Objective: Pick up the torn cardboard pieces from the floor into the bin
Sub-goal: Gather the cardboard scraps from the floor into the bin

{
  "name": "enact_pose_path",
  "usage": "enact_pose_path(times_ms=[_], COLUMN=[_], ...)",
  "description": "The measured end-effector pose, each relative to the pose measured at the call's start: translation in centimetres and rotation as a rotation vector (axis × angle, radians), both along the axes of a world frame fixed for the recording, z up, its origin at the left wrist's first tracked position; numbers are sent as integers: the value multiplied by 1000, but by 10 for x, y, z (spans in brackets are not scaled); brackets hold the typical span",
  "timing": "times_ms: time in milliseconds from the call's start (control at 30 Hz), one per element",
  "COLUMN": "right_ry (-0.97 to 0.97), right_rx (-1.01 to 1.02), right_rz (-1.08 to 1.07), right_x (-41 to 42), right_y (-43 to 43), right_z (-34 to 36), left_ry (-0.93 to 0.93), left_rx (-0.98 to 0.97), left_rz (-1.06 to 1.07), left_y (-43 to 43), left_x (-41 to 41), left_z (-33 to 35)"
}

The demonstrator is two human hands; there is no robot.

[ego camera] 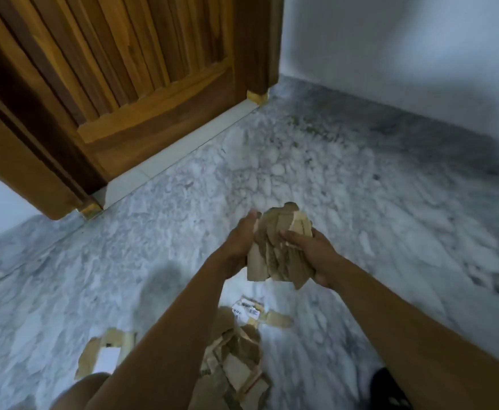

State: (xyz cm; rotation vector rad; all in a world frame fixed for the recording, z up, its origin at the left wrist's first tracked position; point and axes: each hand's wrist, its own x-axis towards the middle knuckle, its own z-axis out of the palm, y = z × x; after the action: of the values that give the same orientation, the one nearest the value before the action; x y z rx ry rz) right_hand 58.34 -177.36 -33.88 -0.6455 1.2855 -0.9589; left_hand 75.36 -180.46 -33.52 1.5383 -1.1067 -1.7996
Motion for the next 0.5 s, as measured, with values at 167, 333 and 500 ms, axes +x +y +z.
enact_pose_path(times_ms=[167, 333, 500], right_ry=[16, 30, 35], right_rx=[-23, -71, -139], right_rz=[-264, -505, -678], right_x=[-73, -163, -256], right_y=[34, 88, 155], right_z=[30, 80, 121], left_ry=[9, 41, 49], left_rx=[-74, -180, -302], left_rz=[-363, -642, -810], left_y=[-20, 1, 47], left_x=[-89, -195, -299], left_z=[22, 81, 145])
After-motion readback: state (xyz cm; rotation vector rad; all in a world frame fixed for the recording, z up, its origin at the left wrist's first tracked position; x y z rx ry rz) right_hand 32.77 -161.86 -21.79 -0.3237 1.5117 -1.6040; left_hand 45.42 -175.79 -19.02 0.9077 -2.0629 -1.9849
